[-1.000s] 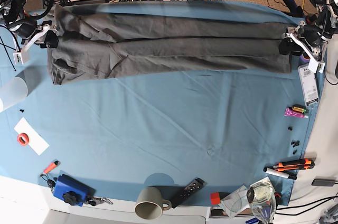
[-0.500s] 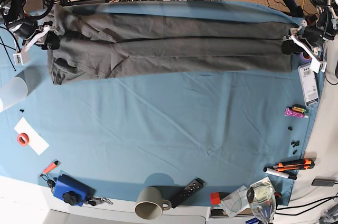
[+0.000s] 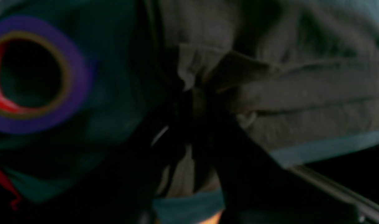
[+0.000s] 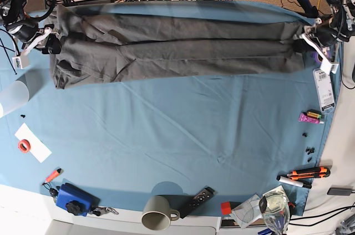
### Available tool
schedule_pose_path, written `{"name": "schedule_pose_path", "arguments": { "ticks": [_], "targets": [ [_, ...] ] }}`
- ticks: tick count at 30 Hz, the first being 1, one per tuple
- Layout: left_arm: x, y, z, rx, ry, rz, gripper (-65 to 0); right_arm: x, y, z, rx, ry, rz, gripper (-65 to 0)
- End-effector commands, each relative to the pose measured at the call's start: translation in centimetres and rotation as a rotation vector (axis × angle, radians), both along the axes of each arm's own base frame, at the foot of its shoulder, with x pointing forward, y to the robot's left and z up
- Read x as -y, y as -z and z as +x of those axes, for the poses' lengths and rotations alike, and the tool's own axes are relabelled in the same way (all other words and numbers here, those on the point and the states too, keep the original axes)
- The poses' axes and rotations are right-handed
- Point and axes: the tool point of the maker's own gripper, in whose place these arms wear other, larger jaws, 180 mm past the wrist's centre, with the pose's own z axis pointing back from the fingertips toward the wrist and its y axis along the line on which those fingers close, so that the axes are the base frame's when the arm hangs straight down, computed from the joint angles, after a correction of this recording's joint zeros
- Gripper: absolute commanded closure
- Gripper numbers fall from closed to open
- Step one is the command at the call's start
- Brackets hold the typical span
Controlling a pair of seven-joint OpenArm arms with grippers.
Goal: Fold the T-shirt properly
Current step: 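Lower the folded hem onto the shirt and open both grippers, then grasp the shirt's folded end with the left gripper and fold it toward the right gripper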
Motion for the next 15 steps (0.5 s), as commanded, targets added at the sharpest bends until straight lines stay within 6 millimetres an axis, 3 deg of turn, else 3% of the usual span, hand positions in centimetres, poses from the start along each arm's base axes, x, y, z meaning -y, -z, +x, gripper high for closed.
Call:
{"name": "schedule_pose_path", "arguments": {
  "ticks": [1,10,15],
  "targets": [
    [0.0,-1.4,0.8,0.047,0.034,0.023,0.0,0.4,-1.4,0.8,0.052,-0.004,-0.017,-18.7],
    [2.2,-8.5,4.0,0.332,0.163,0.14,0.0,0.5,-1.2,0.8,0.049,0.001,-0.022,-18.7],
    [4.0,-10.8,4.3,0.409,0.204,0.093,0.0,0.5,-0.2,0.3,0.025,0.029,-0.037,-18.7]
  ]
}}
